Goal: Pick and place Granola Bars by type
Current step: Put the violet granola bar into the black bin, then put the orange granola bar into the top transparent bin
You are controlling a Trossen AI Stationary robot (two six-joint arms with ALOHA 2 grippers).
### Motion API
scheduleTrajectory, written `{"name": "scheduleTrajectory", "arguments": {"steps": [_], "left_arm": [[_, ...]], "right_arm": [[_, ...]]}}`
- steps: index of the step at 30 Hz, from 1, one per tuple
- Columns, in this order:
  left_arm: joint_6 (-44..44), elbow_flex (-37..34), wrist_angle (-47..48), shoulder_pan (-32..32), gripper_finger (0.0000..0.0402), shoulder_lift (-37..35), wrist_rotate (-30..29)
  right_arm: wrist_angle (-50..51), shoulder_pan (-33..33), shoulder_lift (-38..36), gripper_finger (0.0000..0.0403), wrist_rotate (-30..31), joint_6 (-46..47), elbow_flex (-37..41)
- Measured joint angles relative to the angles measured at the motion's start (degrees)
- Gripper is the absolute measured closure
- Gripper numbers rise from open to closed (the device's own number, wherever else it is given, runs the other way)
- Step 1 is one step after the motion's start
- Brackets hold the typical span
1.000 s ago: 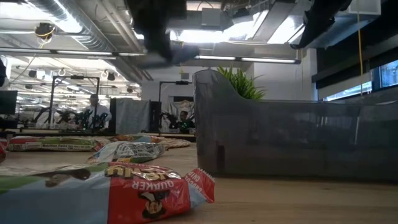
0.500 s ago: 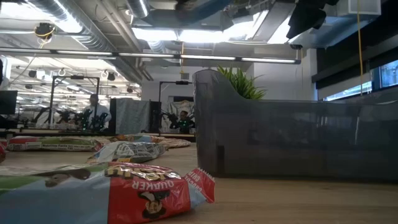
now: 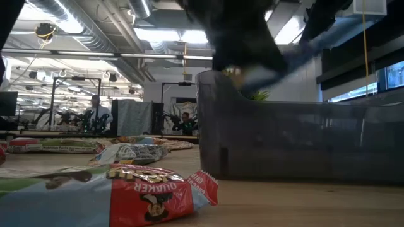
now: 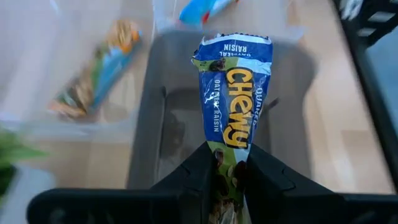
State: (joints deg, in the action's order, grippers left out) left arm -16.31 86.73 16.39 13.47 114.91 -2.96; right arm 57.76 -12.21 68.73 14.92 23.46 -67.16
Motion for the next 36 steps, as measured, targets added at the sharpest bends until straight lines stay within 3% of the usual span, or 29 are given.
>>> {"name": "scheduleTrajectory", "arguments": {"steps": [10, 24, 30, 36], "left_arm": [[-10.04, 0.55, 0.21, 0.00, 0.0336, 6.68, 1.05], [-10.54, 0.55, 0.03, 0.01, 0.0332, 6.91, 1.07], [-10.46, 0.55, 0.04, 0.00, 0.0315, 6.87, 1.65], [-9.95, 0.55, 0.04, 0.00, 0.0273, 6.87, 3.11]], "right_arm": [[0.39, -0.02, 0.00, 0.0208, 0.00, -2.93, 0.00], [0.39, -0.02, 0.00, 0.0208, -0.04, -2.93, 0.00], [0.39, -0.02, 0.00, 0.0208, -0.07, -2.93, 0.00], [0.39, -0.04, 0.00, 0.0208, -0.04, -2.84, 0.00]]}}
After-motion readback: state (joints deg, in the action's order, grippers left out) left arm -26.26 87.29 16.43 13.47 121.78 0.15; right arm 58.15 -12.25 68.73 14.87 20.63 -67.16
